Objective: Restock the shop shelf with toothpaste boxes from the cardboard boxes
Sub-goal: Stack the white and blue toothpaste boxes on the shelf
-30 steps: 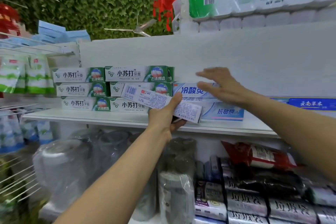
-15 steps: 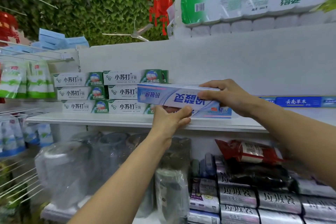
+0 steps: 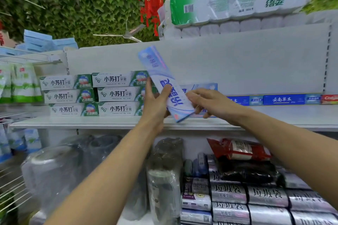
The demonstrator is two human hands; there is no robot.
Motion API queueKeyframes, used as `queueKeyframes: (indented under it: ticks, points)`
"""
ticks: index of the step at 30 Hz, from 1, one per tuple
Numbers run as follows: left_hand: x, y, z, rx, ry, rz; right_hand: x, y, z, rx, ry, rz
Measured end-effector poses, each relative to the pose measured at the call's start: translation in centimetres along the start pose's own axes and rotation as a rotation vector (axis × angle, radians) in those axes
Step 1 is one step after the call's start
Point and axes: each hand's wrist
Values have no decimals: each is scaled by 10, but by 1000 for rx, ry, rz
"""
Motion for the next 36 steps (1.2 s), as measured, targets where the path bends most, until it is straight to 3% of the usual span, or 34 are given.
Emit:
queueKeyframes:
  ticks: [2, 5, 9, 12, 15, 18, 20, 26, 36]
  points:
    - [-16, -9, -7, 55, 33, -249, 0, -11, -3, -193, -68, -34]
    - [-39, -19, -18, 266, 103, -685, 2, -32, -5, -415, -179, -52]
    - [-60, -19, -40, 557, 163, -1110, -2, -56, -1, -394, -277, 39]
    - [-65, -19, -55, 574, 187, -1238, -9, -65, 4, -372, -242, 201]
    - [-56, -19, -66, 421, 326, -1443, -21, -69, 1, -348, -206, 111]
    - [-34, -25, -70, 97, 323, -1308, -36, -68, -7, -390, -116, 1]
    - [-14, -33, -66, 9, 241, -1169, -45, -67, -12, -352, -34, -12]
    - [36, -41, -45, 146, 74, -1099, -53, -61, -36, -361, 84, 52]
    - [47, -44, -48, 133, -33, -1182, -54, -48, -60, -428, 292, 205]
Point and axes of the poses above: each hand's wrist, its own z-axis away from the middle knuckle, its own y-axis out of the palm, x = y × z, and after that the axes turned 15 degrees about x, right-handed
